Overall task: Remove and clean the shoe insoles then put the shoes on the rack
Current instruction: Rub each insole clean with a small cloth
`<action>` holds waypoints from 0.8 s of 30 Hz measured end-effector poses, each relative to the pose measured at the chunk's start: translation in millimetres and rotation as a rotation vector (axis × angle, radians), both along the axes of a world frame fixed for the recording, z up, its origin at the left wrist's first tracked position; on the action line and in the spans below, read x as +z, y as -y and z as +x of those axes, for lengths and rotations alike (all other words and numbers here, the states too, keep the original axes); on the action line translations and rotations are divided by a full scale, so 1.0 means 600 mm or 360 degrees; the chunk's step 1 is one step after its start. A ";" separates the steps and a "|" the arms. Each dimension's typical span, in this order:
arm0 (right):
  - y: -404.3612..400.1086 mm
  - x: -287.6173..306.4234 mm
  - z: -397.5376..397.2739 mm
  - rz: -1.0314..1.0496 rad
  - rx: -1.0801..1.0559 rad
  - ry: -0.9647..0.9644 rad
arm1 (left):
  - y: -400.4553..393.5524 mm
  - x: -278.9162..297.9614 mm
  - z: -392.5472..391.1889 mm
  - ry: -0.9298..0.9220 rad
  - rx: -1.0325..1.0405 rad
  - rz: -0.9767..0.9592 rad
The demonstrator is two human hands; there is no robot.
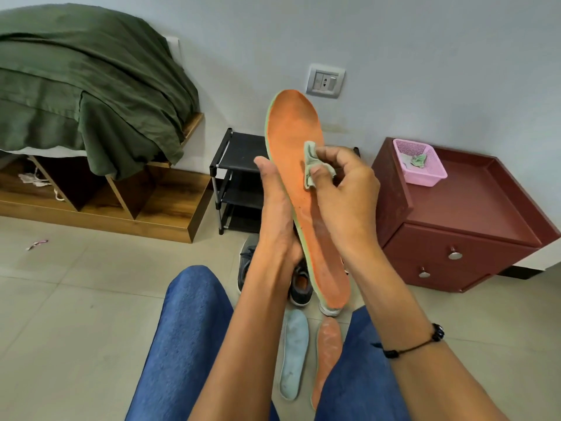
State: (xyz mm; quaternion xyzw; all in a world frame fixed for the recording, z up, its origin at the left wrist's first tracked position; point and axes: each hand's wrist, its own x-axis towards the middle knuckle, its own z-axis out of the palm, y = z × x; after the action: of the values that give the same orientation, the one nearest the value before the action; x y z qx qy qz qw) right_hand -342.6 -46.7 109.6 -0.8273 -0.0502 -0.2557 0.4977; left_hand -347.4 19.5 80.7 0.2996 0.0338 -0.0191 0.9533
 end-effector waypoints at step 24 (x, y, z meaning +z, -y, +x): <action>0.029 -0.035 -0.038 -0.0571 0.0437 0.0422 | -0.011 -0.007 -0.010 -0.0124 -0.0471 -0.0098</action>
State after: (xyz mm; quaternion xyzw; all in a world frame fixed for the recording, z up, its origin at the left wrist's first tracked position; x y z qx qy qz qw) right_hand -365.2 -63.8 88.9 -0.8470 -0.2713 -0.2790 0.3621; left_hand -353.3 26.0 76.4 0.2709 0.0256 -0.1721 0.9468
